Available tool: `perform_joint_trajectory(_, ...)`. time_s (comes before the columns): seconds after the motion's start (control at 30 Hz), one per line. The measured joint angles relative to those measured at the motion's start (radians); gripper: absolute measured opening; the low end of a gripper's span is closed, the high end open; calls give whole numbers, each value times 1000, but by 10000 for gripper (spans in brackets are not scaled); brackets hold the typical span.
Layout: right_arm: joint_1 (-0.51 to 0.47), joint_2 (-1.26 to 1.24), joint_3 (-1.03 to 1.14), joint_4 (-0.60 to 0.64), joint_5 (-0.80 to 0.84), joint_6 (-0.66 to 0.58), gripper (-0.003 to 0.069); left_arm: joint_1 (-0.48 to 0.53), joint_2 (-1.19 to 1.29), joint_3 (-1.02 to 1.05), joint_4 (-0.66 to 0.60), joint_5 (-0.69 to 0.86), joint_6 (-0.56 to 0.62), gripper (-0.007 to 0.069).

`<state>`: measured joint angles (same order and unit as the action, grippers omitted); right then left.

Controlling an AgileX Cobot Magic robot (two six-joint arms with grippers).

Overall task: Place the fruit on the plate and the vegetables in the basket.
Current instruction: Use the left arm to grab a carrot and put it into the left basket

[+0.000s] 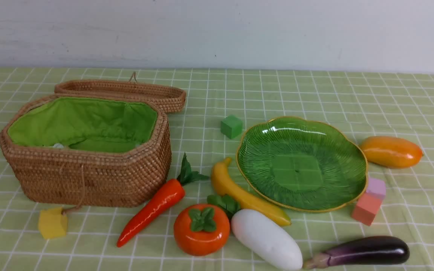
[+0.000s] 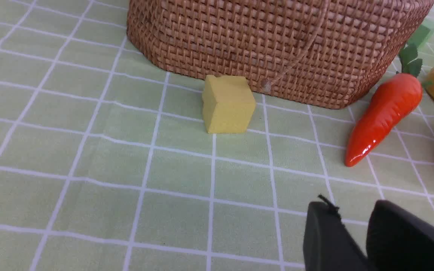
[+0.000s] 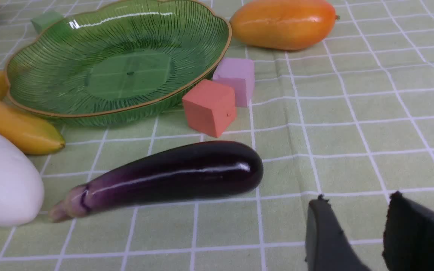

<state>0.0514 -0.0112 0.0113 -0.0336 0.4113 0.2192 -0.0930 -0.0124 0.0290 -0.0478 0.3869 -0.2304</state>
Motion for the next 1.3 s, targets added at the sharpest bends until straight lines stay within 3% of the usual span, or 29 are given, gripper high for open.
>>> perform_joint_trajectory(0.93,0,0,0,0,0,0,241,0,0,0,2,-1,0,186)
perform_joint_trajectory(1.07,0,0,0,0,0,0,241,0,0,1,6,-59,-8,190)
perform_joint_trajectory(1.3,0,0,0,0,0,0,241,0,0,1,-289,-347,-238,201)
